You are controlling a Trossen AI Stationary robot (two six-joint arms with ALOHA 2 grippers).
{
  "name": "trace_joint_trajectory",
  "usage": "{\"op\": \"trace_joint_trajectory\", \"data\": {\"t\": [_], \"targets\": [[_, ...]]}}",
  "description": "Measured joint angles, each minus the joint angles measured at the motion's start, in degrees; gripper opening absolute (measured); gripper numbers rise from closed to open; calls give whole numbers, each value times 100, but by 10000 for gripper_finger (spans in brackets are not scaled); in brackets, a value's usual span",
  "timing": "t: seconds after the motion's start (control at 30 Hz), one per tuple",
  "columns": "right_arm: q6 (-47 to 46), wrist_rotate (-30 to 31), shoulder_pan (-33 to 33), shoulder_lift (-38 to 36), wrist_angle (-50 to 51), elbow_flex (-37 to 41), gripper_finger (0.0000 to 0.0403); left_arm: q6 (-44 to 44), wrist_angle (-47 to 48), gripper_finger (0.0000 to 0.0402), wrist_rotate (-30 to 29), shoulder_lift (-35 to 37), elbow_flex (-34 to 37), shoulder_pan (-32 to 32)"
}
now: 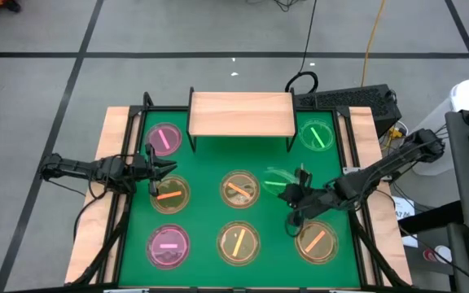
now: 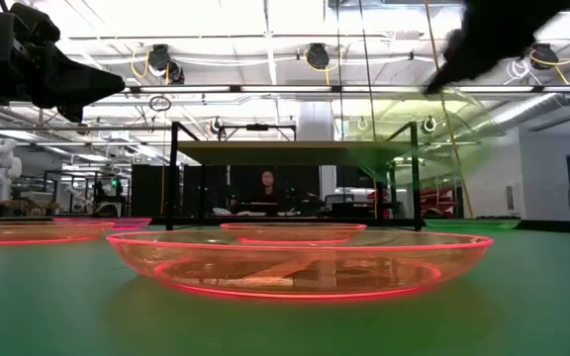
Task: Place and stack plates onto a shelf
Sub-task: Put the green plate on the shelf
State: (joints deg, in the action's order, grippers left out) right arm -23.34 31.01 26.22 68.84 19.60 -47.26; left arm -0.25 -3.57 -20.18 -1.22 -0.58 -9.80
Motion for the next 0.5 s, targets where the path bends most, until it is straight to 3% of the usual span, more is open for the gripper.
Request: {"op": "trace_joint_trajectory", "data": {"t": [0.27, 0.37, 0.5], "targets": [[2995, 1692, -513, -224, -1935, -9, 0, 0, -2, 65, 0, 0, 0, 0], [4019, 1838, -1020, -216, -2543, -9, 0, 0, -4, 65, 0, -2, 0, 0], [4522, 1595, -1890, -216, -2744, -11, 0, 0, -7, 65, 0, -2, 0, 2]]}}
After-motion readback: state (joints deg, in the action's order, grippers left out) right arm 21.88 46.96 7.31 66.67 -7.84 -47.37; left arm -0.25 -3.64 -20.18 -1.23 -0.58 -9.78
